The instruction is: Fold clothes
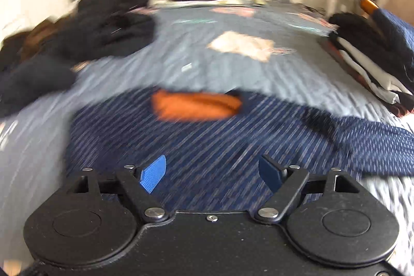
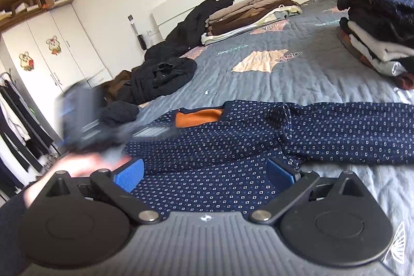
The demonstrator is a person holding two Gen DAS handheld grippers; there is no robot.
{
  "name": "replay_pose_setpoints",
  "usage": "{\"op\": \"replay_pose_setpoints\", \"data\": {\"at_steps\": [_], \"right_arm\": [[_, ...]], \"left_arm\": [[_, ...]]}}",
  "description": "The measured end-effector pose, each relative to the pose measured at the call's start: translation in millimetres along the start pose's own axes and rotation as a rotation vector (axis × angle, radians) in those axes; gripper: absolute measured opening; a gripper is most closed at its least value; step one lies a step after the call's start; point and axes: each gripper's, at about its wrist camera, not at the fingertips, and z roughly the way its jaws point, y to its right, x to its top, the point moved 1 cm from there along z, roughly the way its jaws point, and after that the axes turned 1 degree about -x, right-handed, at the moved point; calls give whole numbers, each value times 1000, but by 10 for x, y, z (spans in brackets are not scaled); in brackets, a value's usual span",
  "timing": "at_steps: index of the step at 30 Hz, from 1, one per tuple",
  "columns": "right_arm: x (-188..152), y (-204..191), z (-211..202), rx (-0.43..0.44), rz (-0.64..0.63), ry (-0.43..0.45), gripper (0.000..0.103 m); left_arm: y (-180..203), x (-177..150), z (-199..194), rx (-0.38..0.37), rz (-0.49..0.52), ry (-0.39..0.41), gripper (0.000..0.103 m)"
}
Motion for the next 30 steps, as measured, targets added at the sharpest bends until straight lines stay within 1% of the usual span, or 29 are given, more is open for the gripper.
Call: {"op": "replay_pose_setpoints", "data": {"at_steps": [2,4,6,11,12,15,18,24,30], "right_arm": [[-23,-46,74,-29,-6,-15,101],[-61,-113,141,-48,-28,-27,101],[-93,-206,192,-60,-56,-32,101],[-154,-487,273,-74,-127,-28,101],[-164,-548,286,-76,-142,-25,101],[-196,-716,331,-83,-184,-20,101],[-239,-807,379,-83,-212,-22,101],[-277,-851,486,-103,-205,-29,101],[-331,-877,595,-103,-192,-41,101]], "left_arm": [[-190,-229,-245,26,-25,-11,82],[-280,-375,-367,38,-7,-17,85],[-362,-493,-437,32,8,-4,86],[-498,-422,-395,15,24,6,86],[-533,-429,-408,4,15,9,86],[-527,-439,-443,-16,51,26,87],[-546,-447,-437,-14,80,26,87],[-647,-479,-429,1,102,25,88],[-746,-502,-418,13,120,26,88]]}}
